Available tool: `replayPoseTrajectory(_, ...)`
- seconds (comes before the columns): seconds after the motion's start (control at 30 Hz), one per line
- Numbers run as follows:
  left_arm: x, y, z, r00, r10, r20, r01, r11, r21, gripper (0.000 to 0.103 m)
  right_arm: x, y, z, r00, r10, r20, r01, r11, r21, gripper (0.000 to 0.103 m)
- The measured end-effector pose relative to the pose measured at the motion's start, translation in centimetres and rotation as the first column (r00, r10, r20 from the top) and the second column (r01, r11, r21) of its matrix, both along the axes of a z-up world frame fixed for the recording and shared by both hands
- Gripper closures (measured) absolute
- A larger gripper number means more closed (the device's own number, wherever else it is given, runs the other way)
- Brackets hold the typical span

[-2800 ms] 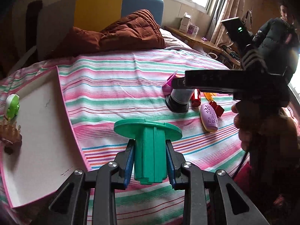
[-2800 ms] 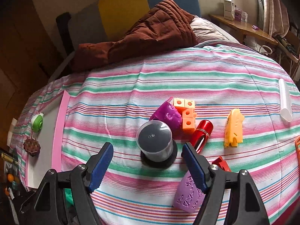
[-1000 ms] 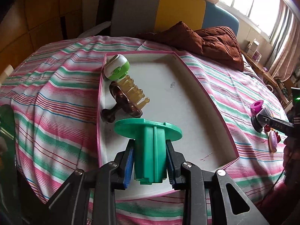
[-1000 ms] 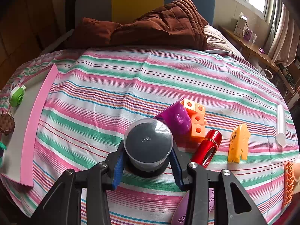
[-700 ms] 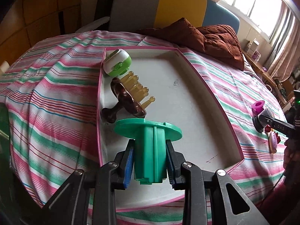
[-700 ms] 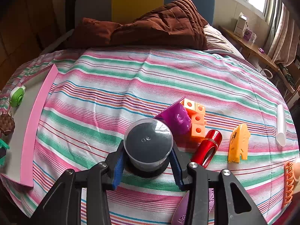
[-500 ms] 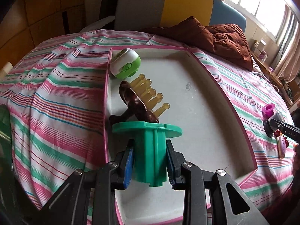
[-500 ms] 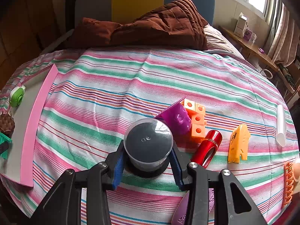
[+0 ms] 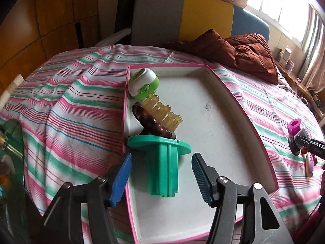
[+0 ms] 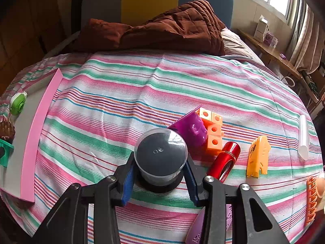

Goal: Organize rigid objects
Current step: 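Lower the green stand into the tray beside the comb and open the left tool, then carry the grey container into the tray and open the right tool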

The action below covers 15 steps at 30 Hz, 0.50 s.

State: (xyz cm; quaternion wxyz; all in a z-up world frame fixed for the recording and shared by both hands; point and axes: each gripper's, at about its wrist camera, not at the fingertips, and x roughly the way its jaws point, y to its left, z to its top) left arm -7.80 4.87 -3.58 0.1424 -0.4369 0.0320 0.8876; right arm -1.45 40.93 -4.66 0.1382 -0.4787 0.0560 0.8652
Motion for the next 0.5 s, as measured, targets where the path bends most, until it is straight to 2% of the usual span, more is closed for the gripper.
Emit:
replayPoseTrajectory(0.27,1.7,-1.0,1.5,0.999,0.025,-0.032,-0.025,1.000,0.009,0.032,0.0,-0.1,0.0,1.000,-0.001,-0.001,0.001,1.000,0.009,0.060)
replayPoseTrajectory(0.5,2.7,-1.6,2.1,0.999,0.041,-0.036,-0.040,0.999,0.024,0.031,0.1,-0.3,-0.1,1.000,-0.001,-0.003,0.001,1.000,0.017,0.060)
